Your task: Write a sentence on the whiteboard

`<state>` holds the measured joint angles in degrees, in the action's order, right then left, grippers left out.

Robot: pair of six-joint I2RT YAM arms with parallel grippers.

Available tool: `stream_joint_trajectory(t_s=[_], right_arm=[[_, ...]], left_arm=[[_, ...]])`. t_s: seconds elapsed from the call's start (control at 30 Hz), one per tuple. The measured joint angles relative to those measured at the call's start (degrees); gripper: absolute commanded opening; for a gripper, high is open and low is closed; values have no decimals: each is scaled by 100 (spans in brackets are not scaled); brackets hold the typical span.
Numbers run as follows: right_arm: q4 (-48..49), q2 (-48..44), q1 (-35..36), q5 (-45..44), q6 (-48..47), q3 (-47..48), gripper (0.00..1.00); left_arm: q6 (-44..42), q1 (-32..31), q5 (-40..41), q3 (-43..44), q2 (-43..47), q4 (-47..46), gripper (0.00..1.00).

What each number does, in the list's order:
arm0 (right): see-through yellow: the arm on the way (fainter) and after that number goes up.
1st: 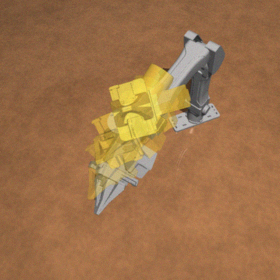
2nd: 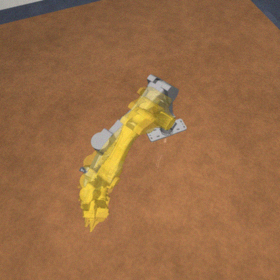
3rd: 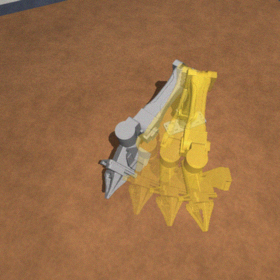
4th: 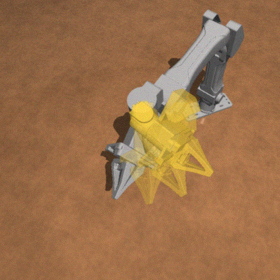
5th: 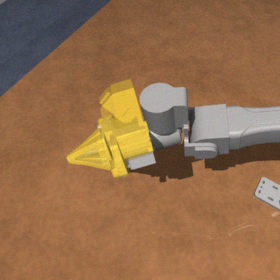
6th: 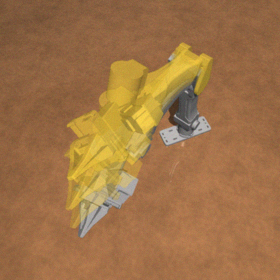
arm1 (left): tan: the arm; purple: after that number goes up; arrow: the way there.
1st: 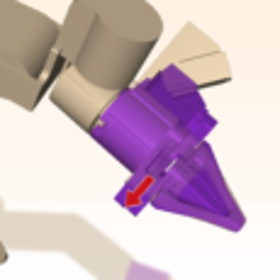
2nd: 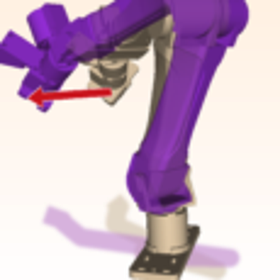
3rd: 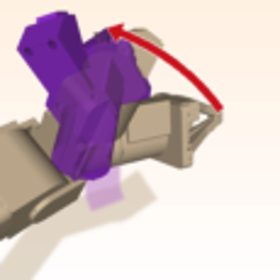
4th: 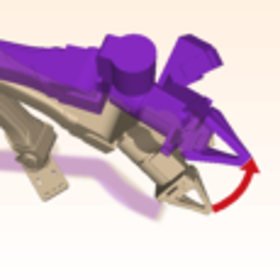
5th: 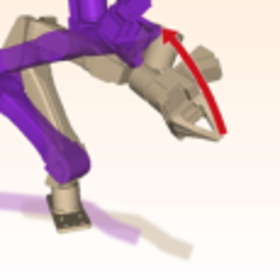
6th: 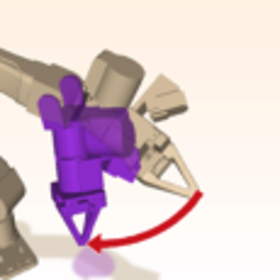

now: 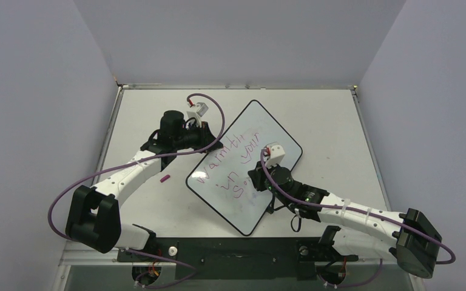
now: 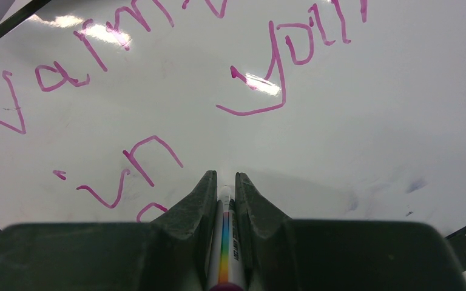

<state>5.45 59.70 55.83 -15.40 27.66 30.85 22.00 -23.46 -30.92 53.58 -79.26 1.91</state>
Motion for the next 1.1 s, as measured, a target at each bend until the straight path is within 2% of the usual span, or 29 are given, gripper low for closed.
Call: stream_joint_trajectory(t_s=[1.1], right_arm=[[-155, -304, 0, -201, 223, -319, 0]], left_arm=[[0, 0, 11, -7, 7, 4, 0]])
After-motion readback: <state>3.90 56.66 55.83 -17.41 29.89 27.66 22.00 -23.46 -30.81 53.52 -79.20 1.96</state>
